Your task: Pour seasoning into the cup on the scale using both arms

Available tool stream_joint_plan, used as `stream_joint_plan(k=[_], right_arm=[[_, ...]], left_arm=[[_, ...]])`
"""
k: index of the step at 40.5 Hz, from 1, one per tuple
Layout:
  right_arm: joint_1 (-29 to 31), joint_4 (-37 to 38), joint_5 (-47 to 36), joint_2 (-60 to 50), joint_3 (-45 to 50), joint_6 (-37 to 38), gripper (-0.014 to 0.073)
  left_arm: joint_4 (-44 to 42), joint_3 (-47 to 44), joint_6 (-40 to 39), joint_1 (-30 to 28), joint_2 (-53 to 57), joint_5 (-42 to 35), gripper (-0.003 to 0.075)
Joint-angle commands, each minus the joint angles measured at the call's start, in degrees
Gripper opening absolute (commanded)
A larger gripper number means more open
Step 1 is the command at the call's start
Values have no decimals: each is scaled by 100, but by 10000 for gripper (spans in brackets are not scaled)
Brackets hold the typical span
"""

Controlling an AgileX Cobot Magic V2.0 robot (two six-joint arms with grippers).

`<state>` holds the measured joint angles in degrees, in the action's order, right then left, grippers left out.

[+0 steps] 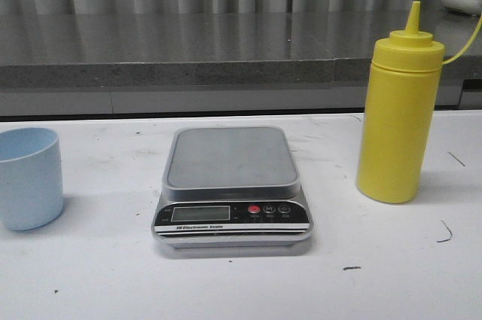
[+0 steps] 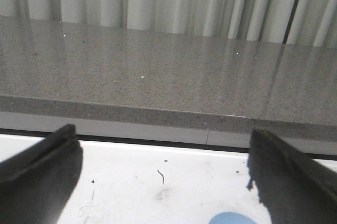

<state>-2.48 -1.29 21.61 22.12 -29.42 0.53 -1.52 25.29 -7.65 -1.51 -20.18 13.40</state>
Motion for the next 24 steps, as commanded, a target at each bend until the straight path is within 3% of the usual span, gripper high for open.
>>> stream_joint_plan(k=[1, 16, 24], right_arm=[[-10, 17, -375, 76, -214, -15, 592], [-10, 17, -395, 76, -167, -15, 592], [-10, 17, -412, 76, -167, -15, 592]], left_arm=[[-1, 201, -11, -7, -82, -402, 692], [152, 263, -24, 39, -253, -664, 691], [152, 676, 60, 596, -1271, -390, 691]])
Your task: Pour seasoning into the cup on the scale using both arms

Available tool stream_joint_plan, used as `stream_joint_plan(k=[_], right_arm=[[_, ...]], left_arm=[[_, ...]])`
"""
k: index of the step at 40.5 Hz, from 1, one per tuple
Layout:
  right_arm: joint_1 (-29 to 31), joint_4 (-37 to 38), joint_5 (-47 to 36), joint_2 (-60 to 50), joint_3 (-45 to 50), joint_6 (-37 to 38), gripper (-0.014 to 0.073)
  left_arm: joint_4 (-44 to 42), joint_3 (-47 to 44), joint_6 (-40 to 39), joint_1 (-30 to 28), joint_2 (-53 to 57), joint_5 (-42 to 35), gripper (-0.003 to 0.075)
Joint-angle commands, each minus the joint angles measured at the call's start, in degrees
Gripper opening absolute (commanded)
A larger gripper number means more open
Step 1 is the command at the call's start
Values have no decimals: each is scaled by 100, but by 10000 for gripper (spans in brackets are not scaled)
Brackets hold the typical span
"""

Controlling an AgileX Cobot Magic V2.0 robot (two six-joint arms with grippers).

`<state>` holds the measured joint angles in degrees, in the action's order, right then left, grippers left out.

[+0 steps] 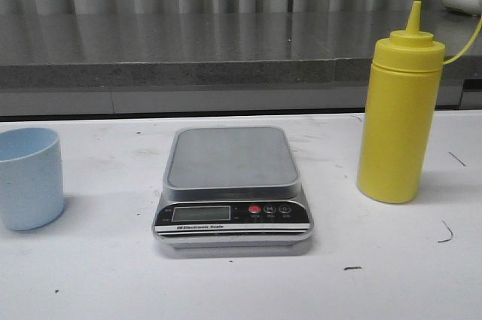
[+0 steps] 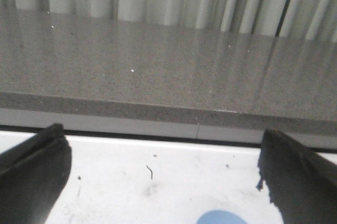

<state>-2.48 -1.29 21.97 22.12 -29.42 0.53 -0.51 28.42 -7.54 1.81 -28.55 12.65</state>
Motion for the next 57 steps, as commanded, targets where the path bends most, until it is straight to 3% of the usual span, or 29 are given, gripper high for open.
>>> stream_joint_plan(k=[1, 8, 14, 20, 25, 46, 52, 57], right_arm=[[-10, 17, -448, 76, -167, -15, 592], [-10, 17, -448, 76, -167, -15, 592], [-10, 17, -448, 76, -167, -15, 592], [-10, 17, -448, 76, -167, -15, 592], [-10, 17, -448, 76, -167, -15, 592], [-10, 17, -448, 76, -167, -15, 592], [-10, 17, -448, 76, -167, -15, 592], [-10, 17, -448, 76, -167, -15, 592]], left_arm=[[51, 419, 103, 327, -561, -289, 691], [51, 955, 566, 1225, -1610, 184, 691], [-35, 1667, 567, 1856, -2643, 1058, 691], [-301, 2516, 567, 2143, -3745, 2424, 691], [-355, 3047, 567, 2174, -4539, 3126, 691], [-490, 3443, 567, 2174, -6441, 3097, 685], [-490, 3443, 567, 2174, -6617, 3104, 574], [-490, 3443, 567, 2174, -6640, 3104, 395]])
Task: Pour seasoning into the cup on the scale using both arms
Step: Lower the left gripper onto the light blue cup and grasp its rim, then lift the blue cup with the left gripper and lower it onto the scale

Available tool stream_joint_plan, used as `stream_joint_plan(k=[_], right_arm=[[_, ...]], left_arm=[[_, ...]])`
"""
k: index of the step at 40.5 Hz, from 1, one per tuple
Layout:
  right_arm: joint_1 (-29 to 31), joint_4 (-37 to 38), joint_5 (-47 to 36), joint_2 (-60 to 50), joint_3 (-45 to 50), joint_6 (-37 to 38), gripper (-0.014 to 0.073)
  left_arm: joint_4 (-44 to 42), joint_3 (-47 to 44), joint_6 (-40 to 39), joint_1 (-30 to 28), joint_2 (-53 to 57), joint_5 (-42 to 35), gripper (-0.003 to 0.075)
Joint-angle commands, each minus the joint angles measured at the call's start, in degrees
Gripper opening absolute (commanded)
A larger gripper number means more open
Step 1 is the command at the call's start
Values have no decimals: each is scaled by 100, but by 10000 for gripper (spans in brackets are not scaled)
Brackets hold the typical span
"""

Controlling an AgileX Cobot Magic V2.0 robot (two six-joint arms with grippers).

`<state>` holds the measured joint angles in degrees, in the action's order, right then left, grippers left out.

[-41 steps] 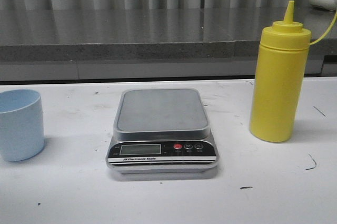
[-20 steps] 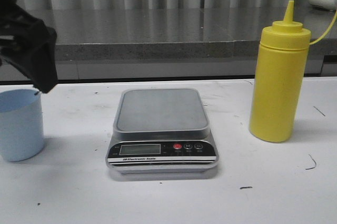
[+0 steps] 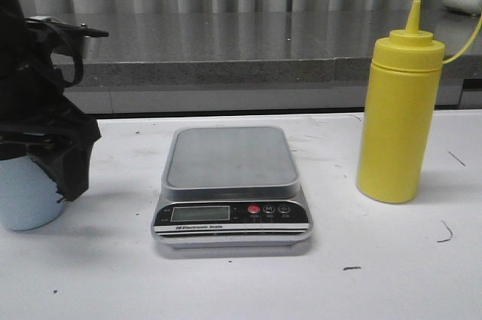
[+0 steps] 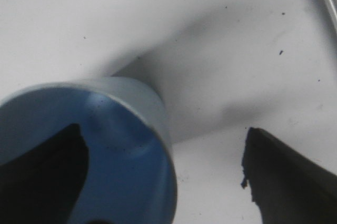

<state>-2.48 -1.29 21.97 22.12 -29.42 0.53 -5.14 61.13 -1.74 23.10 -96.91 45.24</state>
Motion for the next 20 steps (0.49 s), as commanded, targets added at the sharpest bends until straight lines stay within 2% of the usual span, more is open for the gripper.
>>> stream_joint_plan(k=[1, 7, 12, 20], right_arm=[[-10, 17, -448, 76, -167, -15, 592], [-10, 17, -448, 76, -167, -15, 592], [-10, 17, -448, 76, -167, -15, 592], [-10, 17, -448, 76, -167, -15, 592]], left_arm=[[-27, 172, -14, 45, 196, -155, 349], [-27, 172, -14, 45, 196, -139, 124], [-27, 172, -14, 45, 196, -139, -20], [-27, 322, -14, 45, 207, 142, -20]])
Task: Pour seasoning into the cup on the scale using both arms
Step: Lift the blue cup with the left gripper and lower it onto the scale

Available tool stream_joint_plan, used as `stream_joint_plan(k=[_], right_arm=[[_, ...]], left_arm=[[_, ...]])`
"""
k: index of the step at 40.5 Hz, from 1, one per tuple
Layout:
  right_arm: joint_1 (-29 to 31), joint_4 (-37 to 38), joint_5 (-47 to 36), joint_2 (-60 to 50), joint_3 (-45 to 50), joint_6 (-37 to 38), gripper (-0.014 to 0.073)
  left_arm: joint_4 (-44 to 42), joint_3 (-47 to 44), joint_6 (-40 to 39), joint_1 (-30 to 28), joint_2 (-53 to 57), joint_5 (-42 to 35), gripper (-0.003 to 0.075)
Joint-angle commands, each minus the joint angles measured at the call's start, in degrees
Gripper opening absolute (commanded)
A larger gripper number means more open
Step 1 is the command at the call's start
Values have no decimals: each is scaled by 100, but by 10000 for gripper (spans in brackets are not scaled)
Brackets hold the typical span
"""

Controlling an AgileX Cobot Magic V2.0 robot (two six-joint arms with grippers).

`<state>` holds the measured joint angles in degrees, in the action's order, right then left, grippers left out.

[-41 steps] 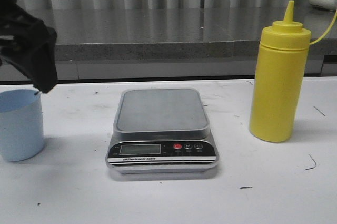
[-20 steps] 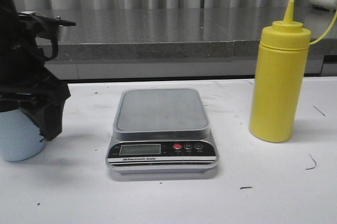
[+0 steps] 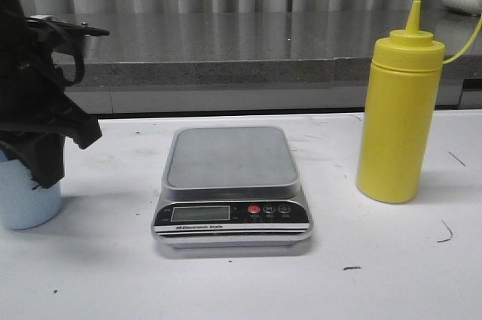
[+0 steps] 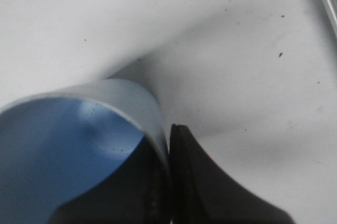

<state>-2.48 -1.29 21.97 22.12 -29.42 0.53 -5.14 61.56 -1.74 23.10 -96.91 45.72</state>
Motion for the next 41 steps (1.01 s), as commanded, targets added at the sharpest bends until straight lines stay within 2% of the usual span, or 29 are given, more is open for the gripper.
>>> stream_joint_plan(k=[1, 8, 15, 33, 41], right_arm=[[-10, 17, -448, 76, -167, -15, 592], [-10, 17, -448, 76, -167, -15, 592], [-10, 17, -448, 76, -167, -15, 592], [-10, 17, -448, 76, -167, -15, 592], [-10, 17, -448, 76, -167, -15, 592]], left_arm=[[-27, 371, -14, 45, 207, 225, -20], [88, 1181, -14, 45, 207, 1041, -20], [715, 2109, -14, 89, 112, 1485, -20], [514, 4321, -5, 1429, -1358, 2092, -20], [514, 5005, -5, 1666, -1964, 2281, -20]])
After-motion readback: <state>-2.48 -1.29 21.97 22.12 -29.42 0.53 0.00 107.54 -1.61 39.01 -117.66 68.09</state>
